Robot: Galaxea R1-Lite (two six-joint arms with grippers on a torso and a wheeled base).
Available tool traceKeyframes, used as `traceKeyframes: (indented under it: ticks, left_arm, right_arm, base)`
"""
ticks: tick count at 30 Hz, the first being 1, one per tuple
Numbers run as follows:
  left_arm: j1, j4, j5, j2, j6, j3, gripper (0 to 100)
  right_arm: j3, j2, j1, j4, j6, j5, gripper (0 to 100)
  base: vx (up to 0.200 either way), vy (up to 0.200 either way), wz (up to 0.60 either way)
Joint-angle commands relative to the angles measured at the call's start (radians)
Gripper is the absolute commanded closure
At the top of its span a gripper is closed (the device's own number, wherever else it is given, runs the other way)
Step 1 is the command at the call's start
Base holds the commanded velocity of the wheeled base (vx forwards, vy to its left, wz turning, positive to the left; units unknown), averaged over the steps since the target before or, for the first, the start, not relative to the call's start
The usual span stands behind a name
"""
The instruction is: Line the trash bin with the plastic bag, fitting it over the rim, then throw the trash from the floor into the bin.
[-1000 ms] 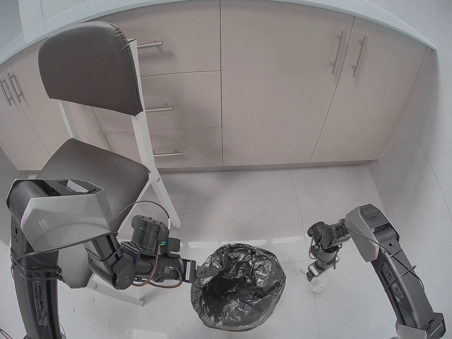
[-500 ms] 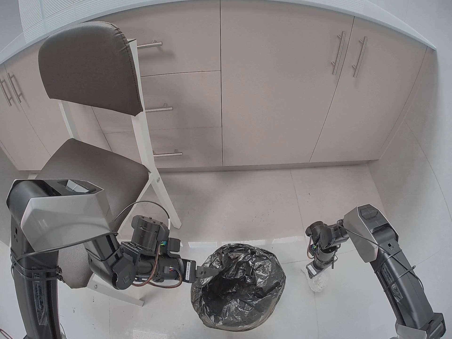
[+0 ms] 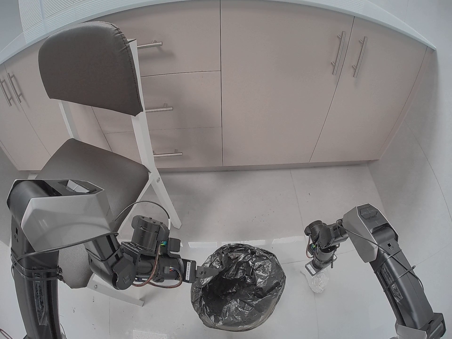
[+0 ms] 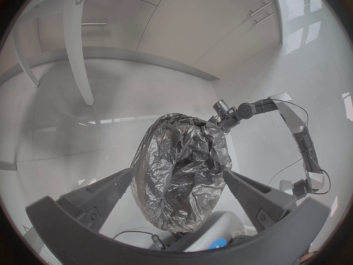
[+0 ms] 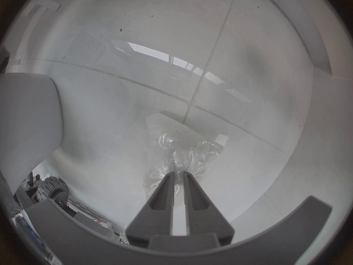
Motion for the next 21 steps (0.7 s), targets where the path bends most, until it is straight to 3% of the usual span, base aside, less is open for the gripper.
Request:
traceKeyframes:
  ticks: [1, 4, 5, 18, 21]
  left_arm:
    - [0.0, -0.016, 0.0, 0.004, 0.0, 0.005, 0]
    - [0.0, -0.036, 0.0, 0.012, -0.002, 0.009, 0]
    - [0.0, -0.037, 0.0, 0.012, -0.002, 0.011, 0]
    - [0.0, -0.039, 0.0, 0.012, -0.003, 0.011, 0]
    - [0.0, -0.039, 0.0, 0.012, -0.002, 0.011, 0]
  right_arm:
    - [0.0, 0.003, 0.001, 0.0, -0.001, 0.001, 100]
    - [0.0, 0.003, 0.001, -0.003, 0.002, 0.004, 100]
    - [0.0, 0.003, 0.001, -0.006, 0.001, 0.004, 0]
    - [0.0, 0.003, 0.001, -0.031, 0.004, 0.018, 0]
    - [0.0, 0.003, 0.0, -0.003, 0.004, 0.047, 0]
  base:
    - [0.0, 0.0, 0.0]
    - [0.0, 0.0, 0.0]
    - [0.0, 0.0, 0.0]
    - [0.0, 0.0, 0.0]
    - [0.0, 0.0, 0.0]
